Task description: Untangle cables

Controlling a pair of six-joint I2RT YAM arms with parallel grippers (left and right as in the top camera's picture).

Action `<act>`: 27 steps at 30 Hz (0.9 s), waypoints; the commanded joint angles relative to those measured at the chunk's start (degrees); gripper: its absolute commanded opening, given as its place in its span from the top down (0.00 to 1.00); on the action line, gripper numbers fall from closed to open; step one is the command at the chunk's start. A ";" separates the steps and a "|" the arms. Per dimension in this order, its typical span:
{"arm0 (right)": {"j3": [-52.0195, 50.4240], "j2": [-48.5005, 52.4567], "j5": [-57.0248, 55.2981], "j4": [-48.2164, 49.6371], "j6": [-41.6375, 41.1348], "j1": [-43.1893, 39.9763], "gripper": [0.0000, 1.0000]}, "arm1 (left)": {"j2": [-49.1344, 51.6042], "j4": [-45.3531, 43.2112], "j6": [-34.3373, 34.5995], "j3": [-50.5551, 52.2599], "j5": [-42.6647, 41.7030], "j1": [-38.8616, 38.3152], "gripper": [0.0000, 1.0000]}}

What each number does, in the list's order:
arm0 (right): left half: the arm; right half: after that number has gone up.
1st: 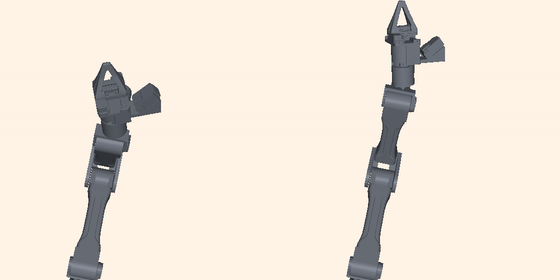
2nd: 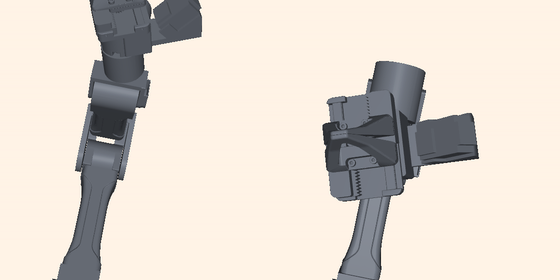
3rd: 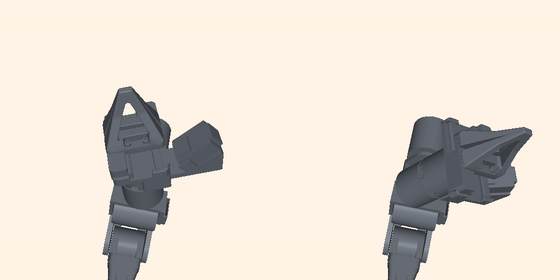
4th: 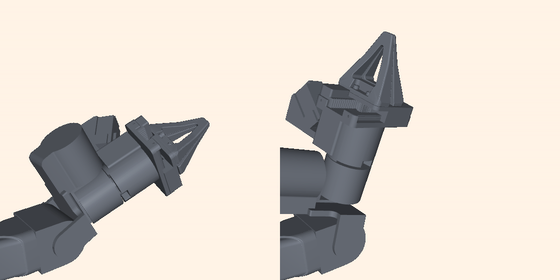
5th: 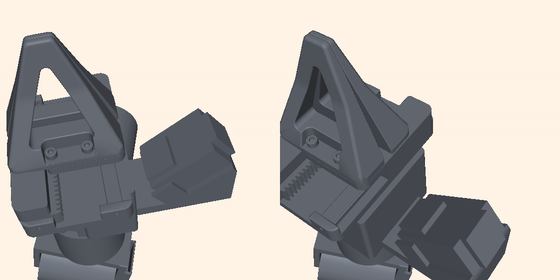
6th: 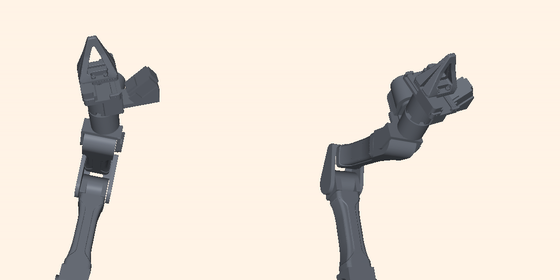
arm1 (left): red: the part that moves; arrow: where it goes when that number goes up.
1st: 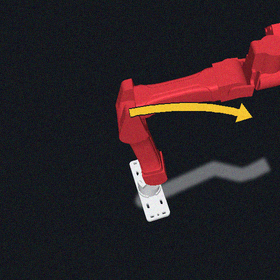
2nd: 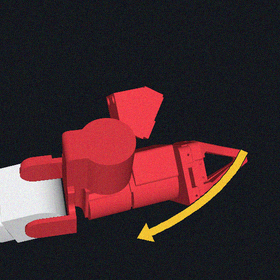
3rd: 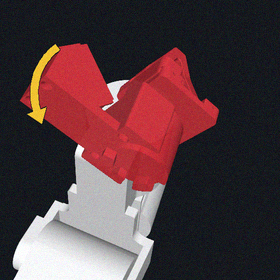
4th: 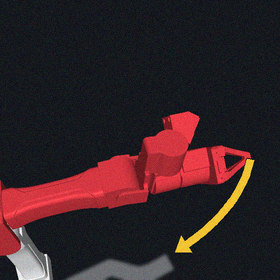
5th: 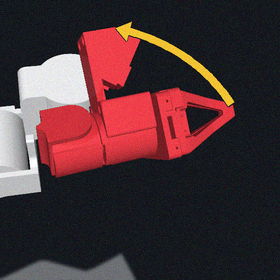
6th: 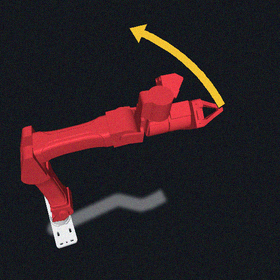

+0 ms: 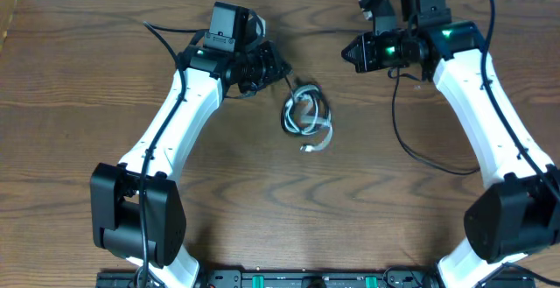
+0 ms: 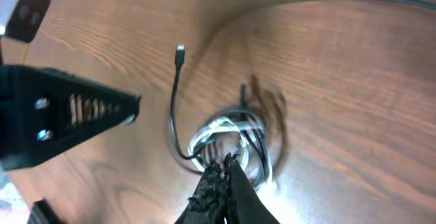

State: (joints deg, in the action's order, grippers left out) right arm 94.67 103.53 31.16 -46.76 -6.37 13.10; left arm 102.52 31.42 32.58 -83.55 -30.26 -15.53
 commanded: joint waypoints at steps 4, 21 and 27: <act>0.90 -0.26 -0.35 -1.20 -2.01 1.95 0.94 | -1.27 1.81 -4.55 -1.05 3.10 -0.13 0.62; 0.87 -0.26 -7.72 -4.79 -3.19 2.32 0.73 | -0.94 13.14 -16.06 -1.05 8.90 -0.24 0.56; 0.83 -0.24 -7.85 -6.23 -2.45 2.32 0.69 | -0.94 13.22 -23.96 -1.05 4.04 -0.07 0.42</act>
State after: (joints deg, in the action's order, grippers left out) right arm 94.76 103.59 23.70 -52.66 -9.41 15.51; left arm 102.52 44.40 14.09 -83.55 -24.27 -15.59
